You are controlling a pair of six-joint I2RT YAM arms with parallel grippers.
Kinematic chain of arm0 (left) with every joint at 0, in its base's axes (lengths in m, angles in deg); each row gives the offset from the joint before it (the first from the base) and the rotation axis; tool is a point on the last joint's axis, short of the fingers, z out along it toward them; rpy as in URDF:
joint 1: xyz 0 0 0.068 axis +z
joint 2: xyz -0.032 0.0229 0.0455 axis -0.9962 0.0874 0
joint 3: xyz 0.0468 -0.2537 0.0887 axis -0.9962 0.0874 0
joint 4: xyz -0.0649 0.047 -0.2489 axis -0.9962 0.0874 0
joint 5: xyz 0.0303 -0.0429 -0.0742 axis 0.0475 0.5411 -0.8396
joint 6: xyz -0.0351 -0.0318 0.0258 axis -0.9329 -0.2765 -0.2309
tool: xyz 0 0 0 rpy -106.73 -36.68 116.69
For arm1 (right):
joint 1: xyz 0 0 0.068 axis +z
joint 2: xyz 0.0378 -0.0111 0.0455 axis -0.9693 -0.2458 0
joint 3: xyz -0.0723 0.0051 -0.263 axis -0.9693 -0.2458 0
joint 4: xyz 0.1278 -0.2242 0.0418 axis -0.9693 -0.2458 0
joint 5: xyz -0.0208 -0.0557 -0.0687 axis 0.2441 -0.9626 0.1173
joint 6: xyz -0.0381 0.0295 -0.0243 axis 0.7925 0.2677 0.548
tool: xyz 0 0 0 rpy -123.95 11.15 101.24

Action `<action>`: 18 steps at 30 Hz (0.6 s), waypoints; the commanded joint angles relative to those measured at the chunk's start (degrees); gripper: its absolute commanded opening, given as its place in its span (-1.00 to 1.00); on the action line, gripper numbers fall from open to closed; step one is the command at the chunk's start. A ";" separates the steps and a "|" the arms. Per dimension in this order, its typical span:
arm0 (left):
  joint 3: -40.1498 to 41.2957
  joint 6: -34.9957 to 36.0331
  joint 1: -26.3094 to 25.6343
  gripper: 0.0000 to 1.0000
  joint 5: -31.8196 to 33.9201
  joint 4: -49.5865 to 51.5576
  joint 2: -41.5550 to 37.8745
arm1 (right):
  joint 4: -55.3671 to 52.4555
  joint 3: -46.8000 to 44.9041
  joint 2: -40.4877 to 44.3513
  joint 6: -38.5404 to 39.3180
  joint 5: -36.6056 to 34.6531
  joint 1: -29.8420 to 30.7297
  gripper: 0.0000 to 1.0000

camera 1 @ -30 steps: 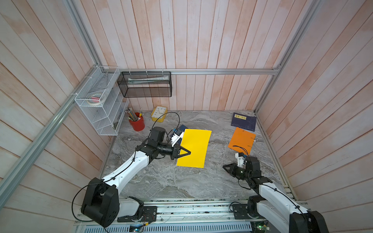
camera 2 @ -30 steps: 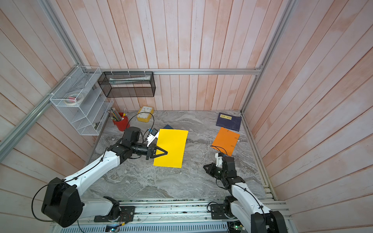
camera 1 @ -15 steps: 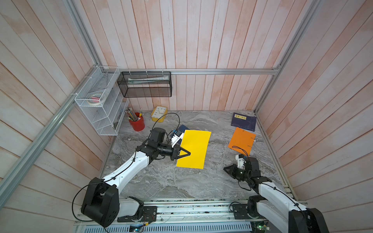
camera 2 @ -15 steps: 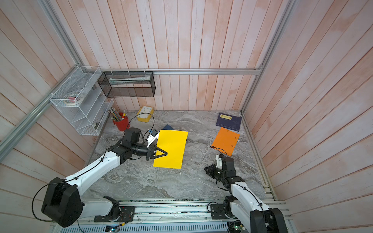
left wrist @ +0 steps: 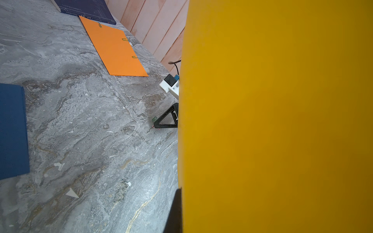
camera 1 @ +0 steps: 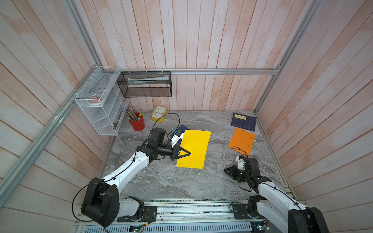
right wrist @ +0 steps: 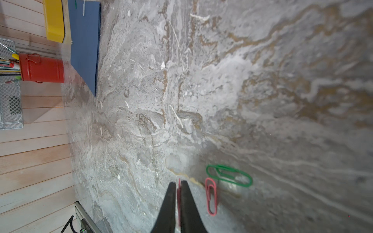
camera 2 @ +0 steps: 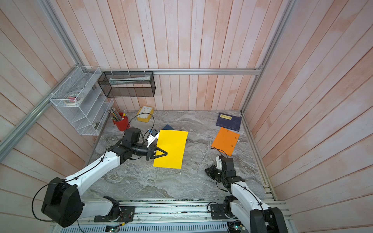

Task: Unclip the paperclips from the documents
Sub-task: Place the paper clip at the center of the board.

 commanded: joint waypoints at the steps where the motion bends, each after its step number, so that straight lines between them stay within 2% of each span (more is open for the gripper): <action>1: -1.21 1.49 1.48 -1.00 0.17 2.33 -1.60 | -2.16 -0.11 -0.21 0.53 0.10 -1.69 -0.87; 18: -0.93 2.13 1.69 -1.00 0.51 3.07 -2.00 | -4.15 -0.25 0.68 1.02 -0.75 -2.20 -0.89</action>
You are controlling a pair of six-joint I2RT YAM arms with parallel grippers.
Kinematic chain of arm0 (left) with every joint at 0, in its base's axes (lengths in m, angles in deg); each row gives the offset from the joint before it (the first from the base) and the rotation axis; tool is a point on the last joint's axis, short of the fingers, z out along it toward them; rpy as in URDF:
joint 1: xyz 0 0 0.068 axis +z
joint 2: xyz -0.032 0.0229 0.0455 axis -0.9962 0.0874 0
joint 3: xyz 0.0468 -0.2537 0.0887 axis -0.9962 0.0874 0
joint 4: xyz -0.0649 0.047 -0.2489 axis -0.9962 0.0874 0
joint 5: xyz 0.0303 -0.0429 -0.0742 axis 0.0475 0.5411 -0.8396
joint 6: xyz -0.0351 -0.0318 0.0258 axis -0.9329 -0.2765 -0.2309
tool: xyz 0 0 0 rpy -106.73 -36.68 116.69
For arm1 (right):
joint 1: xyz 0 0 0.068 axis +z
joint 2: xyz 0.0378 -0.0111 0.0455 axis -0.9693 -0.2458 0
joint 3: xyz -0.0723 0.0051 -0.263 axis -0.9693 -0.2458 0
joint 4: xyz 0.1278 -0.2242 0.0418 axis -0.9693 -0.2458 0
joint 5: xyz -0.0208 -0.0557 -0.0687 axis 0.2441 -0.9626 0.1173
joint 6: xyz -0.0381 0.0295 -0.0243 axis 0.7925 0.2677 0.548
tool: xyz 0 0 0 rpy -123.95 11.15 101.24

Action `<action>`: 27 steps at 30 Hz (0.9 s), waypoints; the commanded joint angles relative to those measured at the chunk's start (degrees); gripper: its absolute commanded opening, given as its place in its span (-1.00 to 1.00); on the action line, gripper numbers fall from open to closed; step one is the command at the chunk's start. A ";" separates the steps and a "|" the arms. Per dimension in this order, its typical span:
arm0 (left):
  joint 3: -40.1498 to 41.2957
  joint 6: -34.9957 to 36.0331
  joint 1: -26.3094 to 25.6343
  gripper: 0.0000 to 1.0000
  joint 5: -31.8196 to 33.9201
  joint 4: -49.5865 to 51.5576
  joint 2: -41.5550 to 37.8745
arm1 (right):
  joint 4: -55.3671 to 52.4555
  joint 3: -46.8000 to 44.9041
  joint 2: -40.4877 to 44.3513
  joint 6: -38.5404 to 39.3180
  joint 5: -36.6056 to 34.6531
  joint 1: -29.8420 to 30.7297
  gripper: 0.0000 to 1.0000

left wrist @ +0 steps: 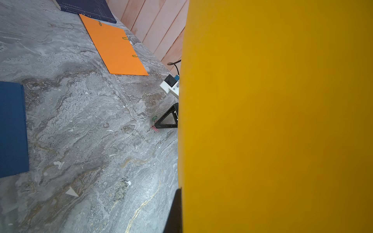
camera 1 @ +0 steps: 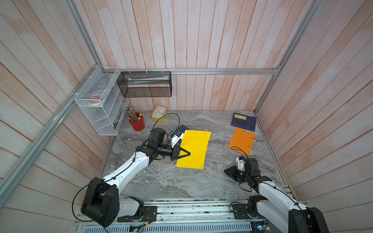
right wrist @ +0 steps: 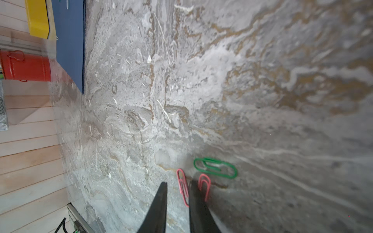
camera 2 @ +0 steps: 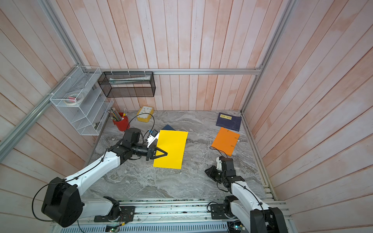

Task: Unclip the paperclips from the documents
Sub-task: Place the paper clip at the center of the board.

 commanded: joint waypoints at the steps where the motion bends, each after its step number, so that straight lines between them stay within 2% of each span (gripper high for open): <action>1: -0.91 1.63 0.65 -1.00 0.63 1.56 -1.56 | -2.98 -0.24 1.00 1.47 -0.80 -0.93 -0.89; 7: -0.72 2.03 0.84 -1.00 0.89 1.73 -1.45 | -5.58 -0.46 2.11 2.39 -2.99 -1.32 -0.89; 24: -0.94 2.43 1.16 -1.00 0.91 2.29 -1.49 | -7.55 -0.78 3.26 2.56 -3.20 -2.06 -0.85; 27: -0.86 2.43 1.17 -1.00 0.92 2.29 -1.50 | -10.03 -0.88 3.82 2.97 -5.19 -2.53 -0.86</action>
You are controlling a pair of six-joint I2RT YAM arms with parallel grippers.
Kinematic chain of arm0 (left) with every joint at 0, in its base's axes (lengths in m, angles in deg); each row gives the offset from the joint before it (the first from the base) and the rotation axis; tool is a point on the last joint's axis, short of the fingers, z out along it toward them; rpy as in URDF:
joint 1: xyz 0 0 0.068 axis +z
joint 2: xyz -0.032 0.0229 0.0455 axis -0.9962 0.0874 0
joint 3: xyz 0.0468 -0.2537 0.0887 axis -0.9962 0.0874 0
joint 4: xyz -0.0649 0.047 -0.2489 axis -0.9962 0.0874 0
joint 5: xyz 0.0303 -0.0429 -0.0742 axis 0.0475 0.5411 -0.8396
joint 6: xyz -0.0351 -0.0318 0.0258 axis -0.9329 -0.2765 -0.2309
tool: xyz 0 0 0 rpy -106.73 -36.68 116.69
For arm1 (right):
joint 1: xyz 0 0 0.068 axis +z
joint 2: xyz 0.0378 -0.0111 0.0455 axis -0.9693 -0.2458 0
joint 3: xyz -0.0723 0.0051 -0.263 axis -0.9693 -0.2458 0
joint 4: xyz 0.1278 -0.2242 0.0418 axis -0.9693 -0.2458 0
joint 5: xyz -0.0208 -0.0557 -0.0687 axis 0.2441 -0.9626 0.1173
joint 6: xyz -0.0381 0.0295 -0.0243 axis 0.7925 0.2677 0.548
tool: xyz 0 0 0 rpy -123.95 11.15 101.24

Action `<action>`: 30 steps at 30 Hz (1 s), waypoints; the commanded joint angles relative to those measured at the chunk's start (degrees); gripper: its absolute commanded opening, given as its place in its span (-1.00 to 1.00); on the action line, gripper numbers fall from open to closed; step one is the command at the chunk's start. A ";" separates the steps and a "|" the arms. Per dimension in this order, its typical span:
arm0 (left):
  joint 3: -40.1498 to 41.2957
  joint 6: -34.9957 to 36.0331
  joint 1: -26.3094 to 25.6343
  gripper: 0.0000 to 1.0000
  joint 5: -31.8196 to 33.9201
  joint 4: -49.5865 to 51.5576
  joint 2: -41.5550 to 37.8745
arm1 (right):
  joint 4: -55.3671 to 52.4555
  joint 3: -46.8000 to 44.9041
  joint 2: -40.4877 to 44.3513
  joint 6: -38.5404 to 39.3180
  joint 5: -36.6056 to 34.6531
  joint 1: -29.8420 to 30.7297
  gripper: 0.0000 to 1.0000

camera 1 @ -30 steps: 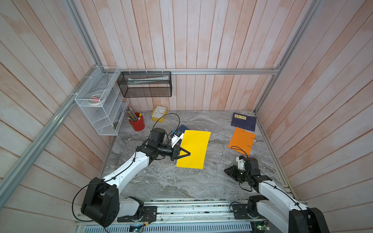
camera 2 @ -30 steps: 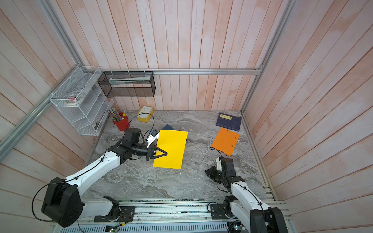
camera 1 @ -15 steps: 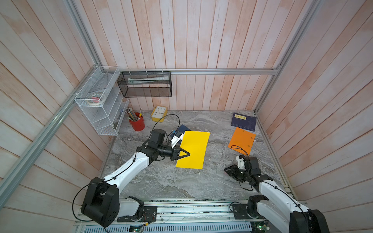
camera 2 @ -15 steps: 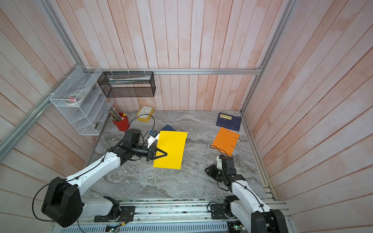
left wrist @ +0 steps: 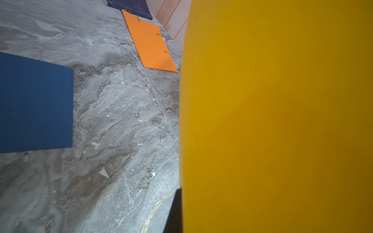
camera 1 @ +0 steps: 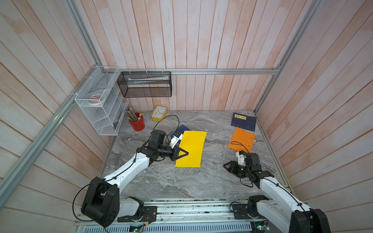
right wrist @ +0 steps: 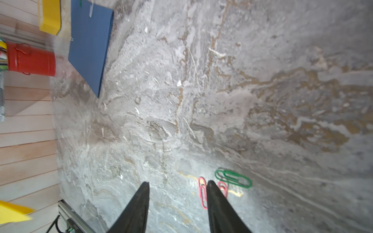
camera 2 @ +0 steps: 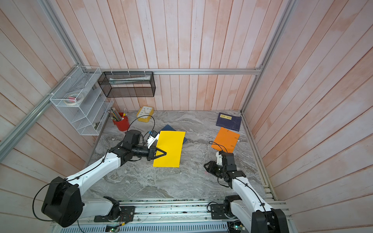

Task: Unclip the paperclips from the documents
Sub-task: Place the paper clip at the center of the board.

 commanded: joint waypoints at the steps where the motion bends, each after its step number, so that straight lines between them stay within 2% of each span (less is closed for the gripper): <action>1: -0.90 1.14 0.37 -1.00 -0.06 1.08 -0.95 | -3.93 -0.75 1.17 0.98 -3.12 -0.80 -0.86; 8: -0.22 1.14 0.50 -1.00 0.44 0.56 -0.84 | -13.11 -4.15 5.66 -1.97 -14.14 -4.18 -0.87; 15: -0.02 0.94 0.48 -1.00 0.62 0.15 -0.33 | -21.89 -9.58 12.87 -7.37 -28.23 -7.42 -0.88; 21: 0.32 1.11 0.46 -1.00 0.97 0.40 -0.25 | -25.57 -12.74 13.34 -9.94 -33.11 -10.87 -0.88; 30: 1.73 0.85 0.45 -1.00 1.38 -0.26 -0.33 | -28.98 -12.75 10.58 -9.38 -36.02 -11.36 -0.85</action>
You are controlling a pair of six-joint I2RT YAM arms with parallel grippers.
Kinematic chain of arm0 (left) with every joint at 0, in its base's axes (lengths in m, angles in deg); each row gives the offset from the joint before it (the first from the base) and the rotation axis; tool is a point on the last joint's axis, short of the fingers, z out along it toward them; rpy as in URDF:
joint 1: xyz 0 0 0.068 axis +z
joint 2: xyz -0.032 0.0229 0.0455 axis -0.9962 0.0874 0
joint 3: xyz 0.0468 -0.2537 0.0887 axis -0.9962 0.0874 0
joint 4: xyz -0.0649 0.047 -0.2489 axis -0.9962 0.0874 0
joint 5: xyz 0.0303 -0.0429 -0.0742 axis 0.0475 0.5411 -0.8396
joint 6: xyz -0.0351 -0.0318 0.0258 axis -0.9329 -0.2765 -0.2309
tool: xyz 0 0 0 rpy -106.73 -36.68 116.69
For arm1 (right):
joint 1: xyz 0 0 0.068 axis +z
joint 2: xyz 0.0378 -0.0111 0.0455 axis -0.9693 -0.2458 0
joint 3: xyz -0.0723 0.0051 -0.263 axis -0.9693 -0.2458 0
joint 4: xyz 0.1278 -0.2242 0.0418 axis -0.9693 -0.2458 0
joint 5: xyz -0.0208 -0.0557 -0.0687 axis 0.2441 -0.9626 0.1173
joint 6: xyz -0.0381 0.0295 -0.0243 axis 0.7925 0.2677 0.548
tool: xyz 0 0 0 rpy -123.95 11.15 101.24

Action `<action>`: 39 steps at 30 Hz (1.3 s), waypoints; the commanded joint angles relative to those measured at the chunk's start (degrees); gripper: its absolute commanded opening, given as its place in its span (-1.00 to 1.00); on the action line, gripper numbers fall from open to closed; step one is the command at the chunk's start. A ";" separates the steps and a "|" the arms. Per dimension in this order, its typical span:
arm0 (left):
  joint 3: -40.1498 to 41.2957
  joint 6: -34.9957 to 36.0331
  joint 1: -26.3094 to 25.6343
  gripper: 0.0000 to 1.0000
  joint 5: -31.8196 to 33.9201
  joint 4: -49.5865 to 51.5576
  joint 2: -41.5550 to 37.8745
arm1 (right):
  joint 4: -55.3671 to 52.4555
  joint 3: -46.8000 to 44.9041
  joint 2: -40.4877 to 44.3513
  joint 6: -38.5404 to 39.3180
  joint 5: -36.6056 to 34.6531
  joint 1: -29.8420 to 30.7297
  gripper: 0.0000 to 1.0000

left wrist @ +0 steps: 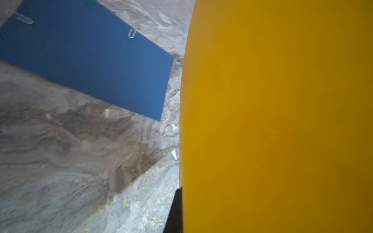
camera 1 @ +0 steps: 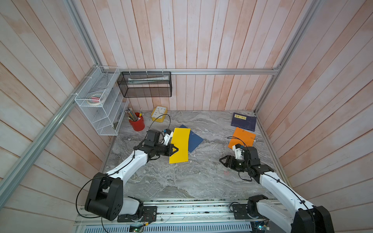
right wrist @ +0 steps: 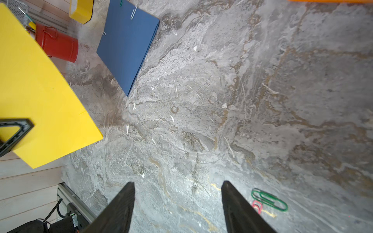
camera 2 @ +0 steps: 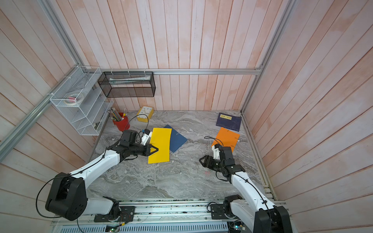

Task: Unclip the paperclips from the documents
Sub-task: Place the paper clip at the center of the board, then place the document at the center of the board.

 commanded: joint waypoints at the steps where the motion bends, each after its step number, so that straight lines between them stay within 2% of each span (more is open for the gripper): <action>1: 1.04 0.71 0.35 -1.00 0.89 -0.20 -0.33 | -3.04 0.00 -0.70 -0.23 -2.71 -0.19 -0.85; 10: 1.13 0.89 0.36 -1.00 0.83 -0.34 -0.24 | -6.33 0.76 -1.63 1.03 -4.15 -0.21 -0.81; 19: 1.32 0.57 0.36 -1.00 0.88 -0.84 -0.08 | -9.75 2.01 -1.76 2.29 -5.45 -0.21 -0.58; 30: 2.06 -0.02 0.36 -1.00 2.40 -1.41 -0.38 | -12.69 4.22 0.00 3.76 -6.06 -0.21 -0.44; 34: 2.85 -0.63 0.34 -1.00 5.53 -1.94 -0.66 | -13.98 5.75 -0.05 5.26 -6.09 -0.13 -0.34; 39: 3.63 -2.07 0.37 -1.00 13.08 -1.75 -0.62 | -16.69 9.87 -1.74 8.46 -5.72 0.20 -0.07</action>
